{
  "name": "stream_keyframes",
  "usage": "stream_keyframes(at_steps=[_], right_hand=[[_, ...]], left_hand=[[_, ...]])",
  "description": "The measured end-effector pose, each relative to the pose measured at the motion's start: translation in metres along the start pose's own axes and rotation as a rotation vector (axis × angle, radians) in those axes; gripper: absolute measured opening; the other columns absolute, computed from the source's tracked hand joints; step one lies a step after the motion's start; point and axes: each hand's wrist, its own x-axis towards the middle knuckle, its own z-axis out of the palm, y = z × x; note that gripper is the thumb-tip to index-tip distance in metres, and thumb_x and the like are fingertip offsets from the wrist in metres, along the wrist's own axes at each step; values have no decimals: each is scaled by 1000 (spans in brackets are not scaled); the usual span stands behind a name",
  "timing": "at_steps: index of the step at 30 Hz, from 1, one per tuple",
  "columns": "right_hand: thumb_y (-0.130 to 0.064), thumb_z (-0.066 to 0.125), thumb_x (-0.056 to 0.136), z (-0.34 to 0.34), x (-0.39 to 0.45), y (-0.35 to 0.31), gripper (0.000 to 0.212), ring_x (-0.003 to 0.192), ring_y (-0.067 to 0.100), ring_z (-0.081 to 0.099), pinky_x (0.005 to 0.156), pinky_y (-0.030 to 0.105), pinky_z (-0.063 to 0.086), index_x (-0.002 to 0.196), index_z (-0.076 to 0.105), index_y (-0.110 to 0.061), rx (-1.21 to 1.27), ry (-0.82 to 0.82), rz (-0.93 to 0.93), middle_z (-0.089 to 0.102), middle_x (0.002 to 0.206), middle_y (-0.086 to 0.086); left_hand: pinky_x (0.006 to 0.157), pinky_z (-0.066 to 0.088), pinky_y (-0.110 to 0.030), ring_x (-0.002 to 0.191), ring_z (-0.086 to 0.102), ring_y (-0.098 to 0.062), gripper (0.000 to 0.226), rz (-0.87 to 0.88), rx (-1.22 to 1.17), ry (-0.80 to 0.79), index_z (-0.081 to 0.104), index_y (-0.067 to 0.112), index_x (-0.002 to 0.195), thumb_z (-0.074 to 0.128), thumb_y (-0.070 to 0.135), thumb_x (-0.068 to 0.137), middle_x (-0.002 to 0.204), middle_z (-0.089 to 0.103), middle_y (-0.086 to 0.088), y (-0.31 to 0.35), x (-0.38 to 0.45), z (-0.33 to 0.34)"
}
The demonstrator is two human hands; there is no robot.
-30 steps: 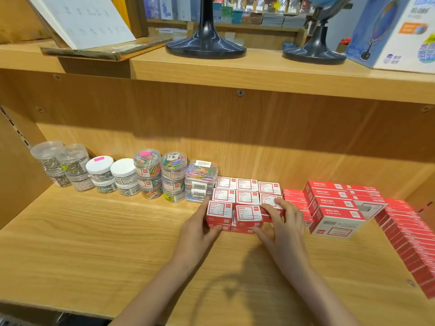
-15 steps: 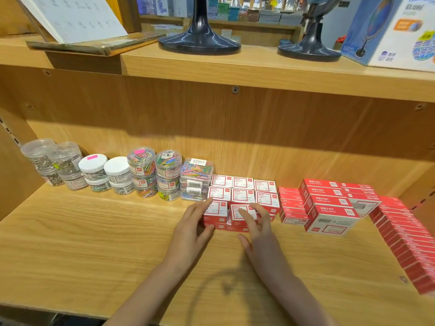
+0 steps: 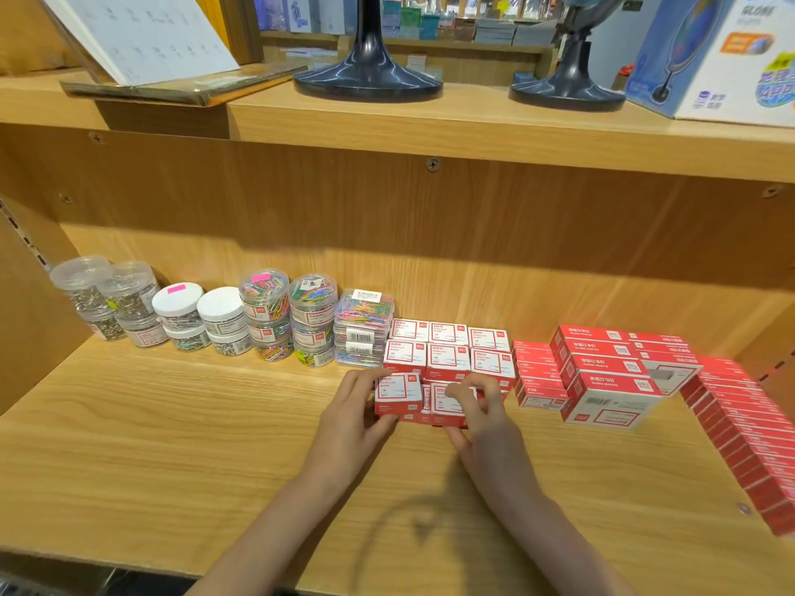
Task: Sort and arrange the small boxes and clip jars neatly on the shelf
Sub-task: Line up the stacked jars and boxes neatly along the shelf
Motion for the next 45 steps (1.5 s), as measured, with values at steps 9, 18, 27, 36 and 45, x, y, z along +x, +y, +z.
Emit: stream_keyframes(at_steps=[9,18,27,36,45], right_hand=[[-30,65,68,-6,-1,5,47,90,15,61,64,23,52,111,47,-26,57,-29,37,51,120,3],[-27,66,69,-12,3,7,44,96,9,53,67,25,51,109,45,-28,68,-50,35,55,116,2],[-18,69,79,-14,9,-5,41,91,17,56,78,31,51,119,58,-19,50,-163,164,42,124,4],[-20,64,83,-57,28,26,41,110,18,50,92,21,35,123,55,-13,41,-125,135,52,120,2],[-16,64,82,-45,31,37,58,108,30,46,93,40,43,134,38,-20,-134,-339,188,32,136,2]], left_hand=[[82,40,-9,101,56,-3,52,-10,-4,-53,49,23,121,73,17,75,112,53,11,4,3,-2],[83,39,-6,100,51,0,49,8,28,-24,51,19,120,73,14,76,111,49,9,7,2,-2],[85,38,-13,102,49,-7,54,-26,34,48,56,19,120,75,7,71,113,46,3,9,6,4],[88,40,-16,109,42,3,67,7,91,8,46,26,131,77,23,72,133,33,8,11,7,3],[99,42,-40,127,41,-25,56,-17,148,-8,56,26,123,77,24,72,143,31,-6,19,13,18]])
